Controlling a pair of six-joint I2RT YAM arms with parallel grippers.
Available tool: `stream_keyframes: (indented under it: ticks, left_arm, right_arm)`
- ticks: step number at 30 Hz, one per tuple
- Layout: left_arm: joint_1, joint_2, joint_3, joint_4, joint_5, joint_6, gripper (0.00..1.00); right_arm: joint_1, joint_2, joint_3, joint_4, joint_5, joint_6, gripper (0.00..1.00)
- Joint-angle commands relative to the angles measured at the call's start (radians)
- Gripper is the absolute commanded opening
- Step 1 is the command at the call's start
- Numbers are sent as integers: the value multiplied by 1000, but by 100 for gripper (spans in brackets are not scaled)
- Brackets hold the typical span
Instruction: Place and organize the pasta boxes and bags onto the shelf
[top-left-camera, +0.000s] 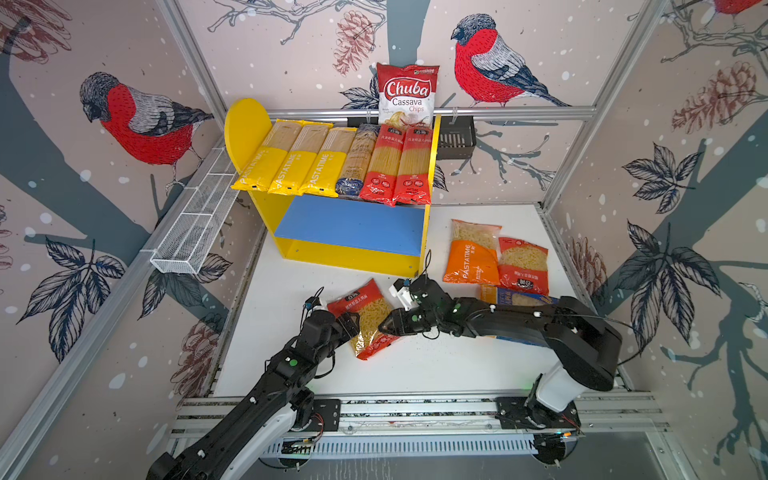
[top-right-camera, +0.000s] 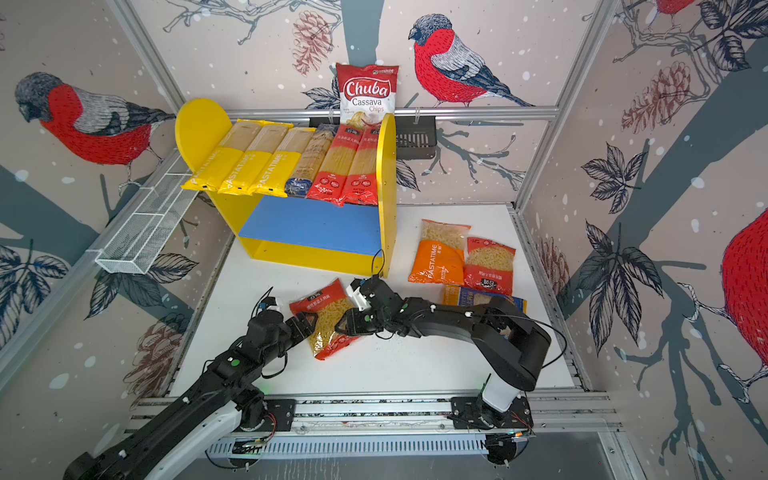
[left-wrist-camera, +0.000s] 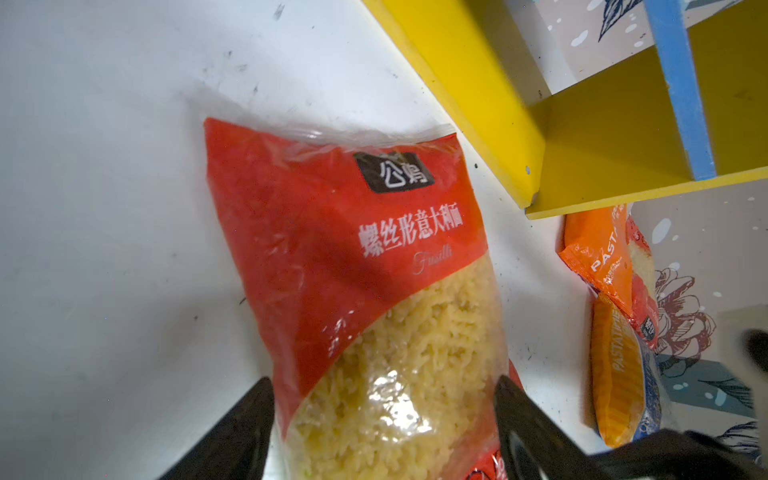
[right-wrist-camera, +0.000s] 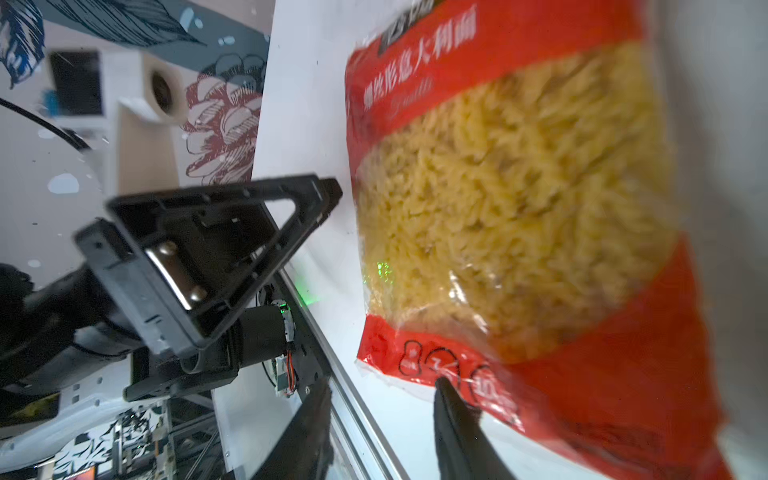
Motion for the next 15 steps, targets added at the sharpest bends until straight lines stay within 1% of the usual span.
stream_keyframes:
  ticks: [1, 4, 6, 10, 12, 15]
  left_arm:
    - [3, -32, -38, 9, 11, -51, 85]
    - [3, -53, -114, 115, 61, -94, 85]
    - [3, -51, -157, 185, 87, -124, 85]
    - [3, -22, -153, 194, 67, -91, 83]
    - [3, -7, -148, 204, 51, -75, 82]
    - [3, 34, -161, 253, 42, -65, 79]
  right_arm:
    - [-49, -39, -25, -80, 90, -62, 46]
    - [-94, -38, -50, -41, 142, -41, 50]
    - [-100, -14, -51, -10, 174, -35, 54]
    - [-99, 73, -36, 69, 186, -4, 62]
    - [-97, 110, -29, 108, 178, 16, 64]
    - [-84, 163, -10, 159, 162, 33, 65]
